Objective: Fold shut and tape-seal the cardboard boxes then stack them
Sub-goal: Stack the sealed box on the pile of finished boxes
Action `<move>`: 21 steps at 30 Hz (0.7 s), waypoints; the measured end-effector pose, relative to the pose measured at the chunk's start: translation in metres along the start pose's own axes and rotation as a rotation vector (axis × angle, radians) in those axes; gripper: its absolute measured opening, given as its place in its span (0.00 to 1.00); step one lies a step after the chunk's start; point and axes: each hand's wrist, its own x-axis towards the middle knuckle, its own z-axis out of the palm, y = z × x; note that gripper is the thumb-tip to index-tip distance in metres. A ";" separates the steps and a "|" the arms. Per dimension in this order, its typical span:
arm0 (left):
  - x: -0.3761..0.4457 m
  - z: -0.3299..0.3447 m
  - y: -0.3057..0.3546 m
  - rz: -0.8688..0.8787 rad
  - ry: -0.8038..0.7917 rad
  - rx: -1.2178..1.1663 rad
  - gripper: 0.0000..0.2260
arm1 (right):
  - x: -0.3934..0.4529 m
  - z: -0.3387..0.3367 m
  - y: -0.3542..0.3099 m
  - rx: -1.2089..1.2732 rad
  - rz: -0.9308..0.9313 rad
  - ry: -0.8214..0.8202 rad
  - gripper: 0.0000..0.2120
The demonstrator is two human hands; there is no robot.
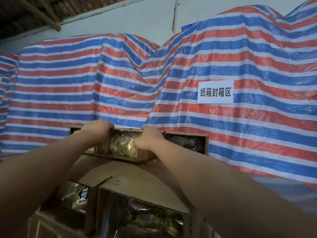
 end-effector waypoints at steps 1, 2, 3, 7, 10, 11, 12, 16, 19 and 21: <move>-0.001 -0.003 0.000 0.006 0.037 -0.056 0.07 | -0.003 -0.003 0.001 0.045 0.000 0.028 0.14; -0.001 -0.007 0.000 0.017 0.083 -0.125 0.08 | -0.005 -0.008 0.002 0.094 0.006 0.043 0.11; -0.003 -0.011 0.001 0.022 0.133 -0.226 0.08 | -0.009 -0.017 0.003 0.150 0.016 0.060 0.09; -0.013 -0.037 0.015 -0.006 0.320 -0.614 0.05 | -0.021 -0.060 0.001 0.391 0.120 0.202 0.04; -0.021 -0.071 0.034 0.018 0.336 -0.639 0.07 | -0.040 -0.094 -0.001 0.384 0.147 0.279 0.08; -0.024 -0.083 0.041 0.025 0.322 -0.632 0.07 | -0.048 -0.106 -0.001 0.359 0.150 0.294 0.08; -0.028 -0.095 0.048 0.034 0.301 -0.636 0.07 | -0.057 -0.118 0.000 0.334 0.153 0.306 0.08; -0.044 -0.144 0.085 0.096 0.230 -0.625 0.07 | -0.097 -0.172 0.008 0.261 0.137 0.325 0.05; -0.058 -0.183 0.118 0.142 0.202 -0.610 0.09 | -0.134 -0.218 0.019 0.236 0.159 0.315 0.07; -0.067 -0.205 0.143 0.178 0.175 -0.614 0.10 | -0.159 -0.247 0.030 0.240 0.177 0.300 0.12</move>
